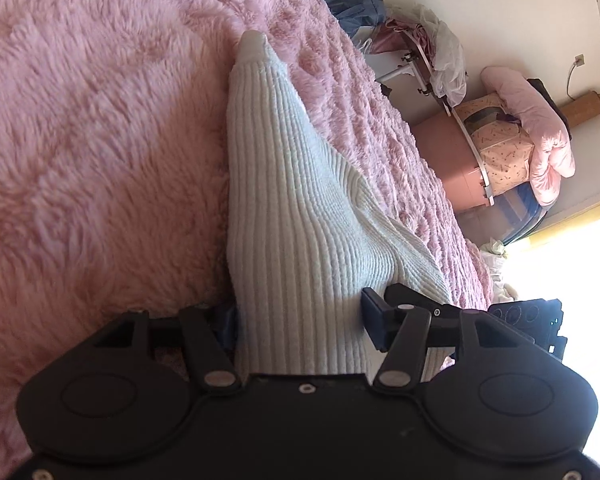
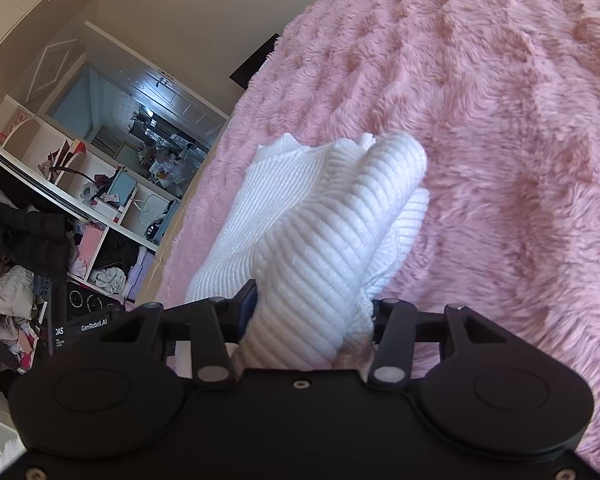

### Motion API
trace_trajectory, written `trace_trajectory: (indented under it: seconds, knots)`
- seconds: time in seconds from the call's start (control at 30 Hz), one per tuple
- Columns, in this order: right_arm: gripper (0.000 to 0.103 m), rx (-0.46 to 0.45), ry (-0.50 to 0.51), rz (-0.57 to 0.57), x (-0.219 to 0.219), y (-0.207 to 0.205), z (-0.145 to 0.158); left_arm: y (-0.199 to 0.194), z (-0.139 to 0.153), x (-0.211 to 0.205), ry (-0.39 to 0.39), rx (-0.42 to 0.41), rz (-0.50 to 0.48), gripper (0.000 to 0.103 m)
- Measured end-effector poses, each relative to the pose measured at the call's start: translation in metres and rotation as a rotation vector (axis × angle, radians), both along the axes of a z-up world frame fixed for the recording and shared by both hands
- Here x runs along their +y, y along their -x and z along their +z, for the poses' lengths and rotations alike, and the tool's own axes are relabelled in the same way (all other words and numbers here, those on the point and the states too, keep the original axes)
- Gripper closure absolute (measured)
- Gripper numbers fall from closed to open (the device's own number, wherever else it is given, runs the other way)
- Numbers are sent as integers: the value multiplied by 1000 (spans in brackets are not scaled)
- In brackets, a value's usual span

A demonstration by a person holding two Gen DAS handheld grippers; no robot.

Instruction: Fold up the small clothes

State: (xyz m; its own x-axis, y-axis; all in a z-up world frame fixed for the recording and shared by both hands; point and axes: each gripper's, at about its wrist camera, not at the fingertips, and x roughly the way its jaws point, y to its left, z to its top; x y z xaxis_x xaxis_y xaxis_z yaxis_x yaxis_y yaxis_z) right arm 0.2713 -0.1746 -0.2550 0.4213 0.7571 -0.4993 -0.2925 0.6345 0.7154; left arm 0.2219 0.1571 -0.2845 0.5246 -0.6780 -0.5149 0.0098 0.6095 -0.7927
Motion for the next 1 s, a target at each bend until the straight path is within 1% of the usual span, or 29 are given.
trace_trajectory:
  seconds: [0.1,0.17,0.23,0.3,0.4,0.43,0.53,0.6,0.67,0.7,0.77,0.8,0.83,0.87,0.93,1.0]
  knots:
    - [47,-5,3,-7,-2,0,-6,1,2,-2,-18,5,4,41]
    - [46,-4,-2,-6,-4,1,-8,2,7,-3,-40,8,-3,41]
    - [42,-1,12,-13,-8,2,-6,4,20,-4,-86,0,-7,42]
    - [40,3,26,-25,-13,6,1,11,37,-3,-157,-21,-18,42]
    - [39,11,36,-51,-26,13,15,27,63,0,-251,-61,-4,42]
    - [39,3,56,-63,-30,17,22,33,72,-1,-283,-75,8,42]
    - [39,-59,135,-83,-33,33,47,54,99,-11,-394,-129,29,41]
    - [39,-128,195,-88,-29,47,66,67,111,-21,-417,-152,42,41]
    - [39,-197,212,-74,-23,61,81,80,119,-31,-439,-174,54,39]
    - [41,-231,221,-69,-19,68,87,86,123,-43,-478,-187,57,39]
    - [44,-329,300,-60,-4,81,98,96,125,-61,-548,-215,50,38]
    - [47,-385,357,-48,4,88,100,100,124,-71,-571,-224,46,38]
    - [52,-428,404,-36,11,94,101,103,121,-77,-577,-228,44,38]
    - [54,-464,446,-16,19,99,100,105,118,-84,-583,-230,43,38]
    - [65,-474,465,25,29,101,95,109,110,-93,-583,-234,40,38]
    - [71,-477,493,44,36,104,87,110,101,-100,-564,-220,30,38]
